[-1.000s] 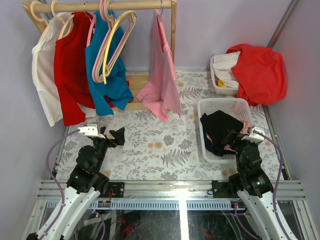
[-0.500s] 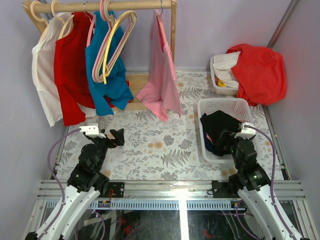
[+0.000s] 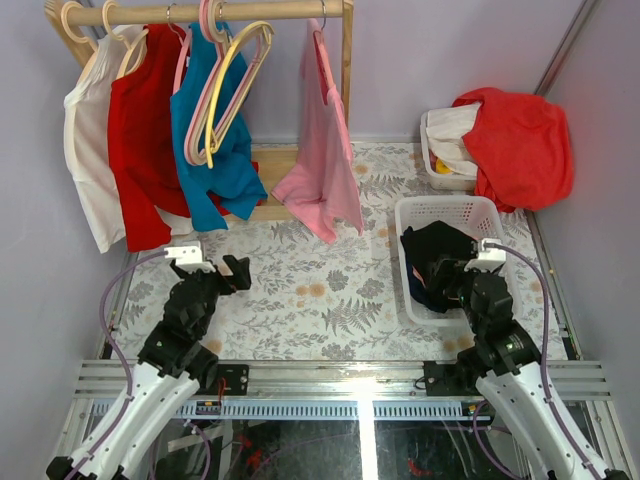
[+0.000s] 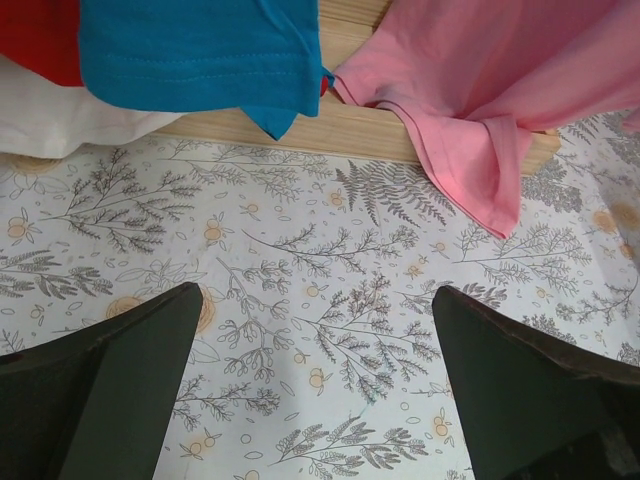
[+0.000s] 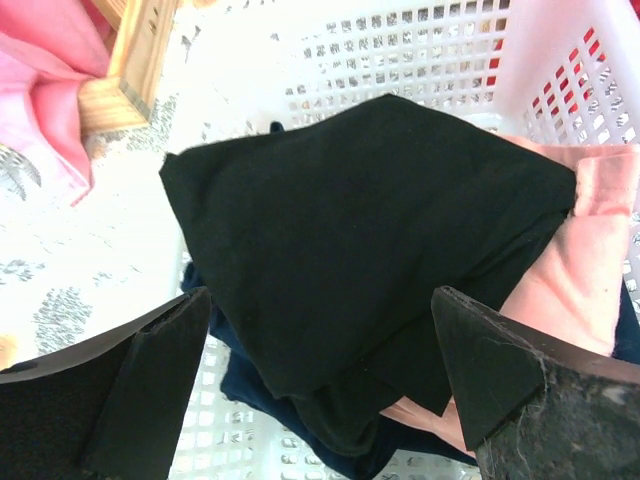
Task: Place the t-shirt on the hanger
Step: Pick up the T-shirt and place it in the bin.
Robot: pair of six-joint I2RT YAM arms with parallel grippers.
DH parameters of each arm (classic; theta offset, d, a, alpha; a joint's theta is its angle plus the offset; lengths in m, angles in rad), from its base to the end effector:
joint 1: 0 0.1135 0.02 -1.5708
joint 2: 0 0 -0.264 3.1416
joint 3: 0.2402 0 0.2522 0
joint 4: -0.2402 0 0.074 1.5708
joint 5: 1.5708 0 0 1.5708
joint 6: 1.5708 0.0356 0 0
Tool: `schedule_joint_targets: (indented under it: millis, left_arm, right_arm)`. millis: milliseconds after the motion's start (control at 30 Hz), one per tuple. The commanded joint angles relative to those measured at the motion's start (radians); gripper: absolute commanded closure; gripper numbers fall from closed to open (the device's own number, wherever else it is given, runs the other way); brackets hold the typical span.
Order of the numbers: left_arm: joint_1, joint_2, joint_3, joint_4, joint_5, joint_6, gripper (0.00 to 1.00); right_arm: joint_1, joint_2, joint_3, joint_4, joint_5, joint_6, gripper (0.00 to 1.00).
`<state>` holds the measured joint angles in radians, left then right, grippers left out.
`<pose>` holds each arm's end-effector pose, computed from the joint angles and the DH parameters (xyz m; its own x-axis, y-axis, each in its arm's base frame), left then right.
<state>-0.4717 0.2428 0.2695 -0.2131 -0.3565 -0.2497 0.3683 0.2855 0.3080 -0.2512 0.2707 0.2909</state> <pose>0.1059 -0.0401 0.2236 -0.1897 -0.1632 -0.9682 0.0758 0.9807 -0.1802 0.1114 0.0328 0.2288 -0.2324 0.2065 -0.9504 -0.0389 0.9744 0.2213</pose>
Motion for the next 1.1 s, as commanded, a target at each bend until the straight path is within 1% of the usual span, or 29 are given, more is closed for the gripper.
schedule_joint_targets:
  millis: [0, 100, 300, 433, 567, 700, 767, 833, 867, 967, 1067]
  left_arm:
    - [-0.006, 0.042, 0.06, 0.053, -0.013, -0.02, 0.0]
    - [-0.005, 0.08, 0.099, 0.037, -0.005, -0.04, 0.0]
    - [-0.006, 0.094, 0.152, 0.007, -0.012, -0.129, 0.0]
    - [-0.005, 0.092, 0.214, -0.082, -0.034, -0.233, 0.0]
    - [-0.006, 0.085, 0.281, -0.158, 0.02, -0.298, 0.0]
    - [-0.006, 0.048, 0.319, -0.163, 0.127, -0.294, 0.0]
    - [-0.006, 0.035, 0.335, -0.16, 0.161, -0.295, 0.0]
    - [-0.005, 0.035, 0.359, -0.174, 0.175, -0.301, 0.0]
    - [-0.005, 0.041, 0.373, -0.183, 0.182, -0.301, 0.0]
    - [-0.006, 0.048, 0.413, -0.218, 0.183, -0.316, 0.0]
    - [-0.005, 0.054, 0.444, -0.262, 0.151, -0.349, 0.0]
  right_arm:
    - [0.002, 0.05, 0.11, 0.026, -0.008, 0.077, 0.01]
    - [0.002, 0.119, 0.164, 0.007, -0.067, 0.102, 0.01]
    - [0.002, 0.247, 0.278, -0.017, -0.279, 0.106, 0.01]
    - [0.002, 0.273, 0.321, -0.033, -0.392, 0.121, 0.01]
    - [0.002, 0.288, 0.344, -0.029, -0.494, 0.114, 0.01]
    - [0.002, 0.311, 0.4, -0.107, -0.514, 0.105, 0.01]
    - [0.002, 0.264, 0.383, -0.084, -0.54, 0.113, 0.01]
    - [0.002, 0.207, 0.355, -0.061, -0.527, 0.157, 0.01]
    - [0.001, 0.185, 0.344, -0.06, -0.508, 0.176, 0.01]
    - [0.003, 0.161, 0.353, -0.145, -0.364, 0.241, 0.01]
    - [0.003, 0.134, 0.361, -0.167, -0.321, 0.237, 0.01]
